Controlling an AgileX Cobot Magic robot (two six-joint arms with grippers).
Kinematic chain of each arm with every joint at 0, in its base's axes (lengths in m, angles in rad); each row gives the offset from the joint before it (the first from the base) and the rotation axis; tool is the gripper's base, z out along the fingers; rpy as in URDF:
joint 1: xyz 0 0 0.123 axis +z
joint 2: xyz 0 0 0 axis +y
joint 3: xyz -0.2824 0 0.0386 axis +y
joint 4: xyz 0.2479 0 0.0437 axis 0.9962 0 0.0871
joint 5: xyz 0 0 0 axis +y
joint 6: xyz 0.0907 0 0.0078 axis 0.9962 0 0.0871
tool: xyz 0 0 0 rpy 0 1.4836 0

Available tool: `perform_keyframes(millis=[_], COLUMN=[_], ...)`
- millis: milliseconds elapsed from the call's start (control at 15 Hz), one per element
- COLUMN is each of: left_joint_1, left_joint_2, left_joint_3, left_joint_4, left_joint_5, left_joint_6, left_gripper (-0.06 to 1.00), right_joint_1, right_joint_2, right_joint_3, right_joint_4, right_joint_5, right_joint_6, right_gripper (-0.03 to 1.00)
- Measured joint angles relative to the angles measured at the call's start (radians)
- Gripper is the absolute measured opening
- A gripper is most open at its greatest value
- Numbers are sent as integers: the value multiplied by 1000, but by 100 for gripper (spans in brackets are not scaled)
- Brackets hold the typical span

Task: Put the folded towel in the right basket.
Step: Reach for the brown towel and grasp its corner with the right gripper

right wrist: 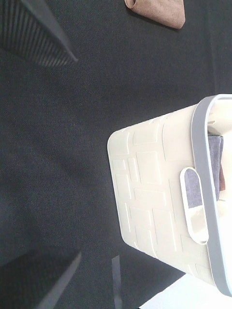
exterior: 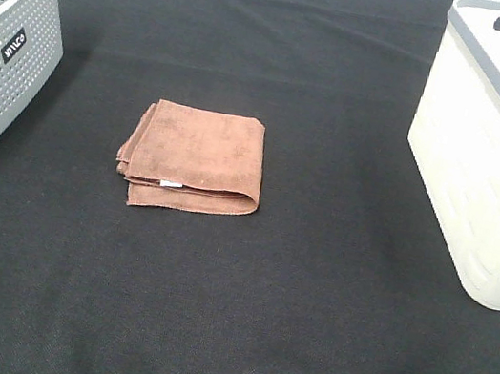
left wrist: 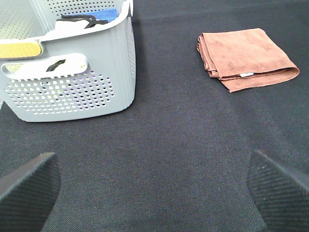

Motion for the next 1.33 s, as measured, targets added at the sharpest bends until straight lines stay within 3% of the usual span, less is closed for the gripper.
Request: perform_keyframes(millis=[1333], left_joint_1=[0], left_joint_2=[0], left_joint_3=[0], left_joint_4=[0], left_joint_5=[0], left_joint_6=[0], left_gripper=[98], right_joint_1=[0], right_joint_2=[0], right_joint_3=[0], right_joint_4=[0], right_joint_5=[0], right_joint_6=[-6], right_gripper=[97])
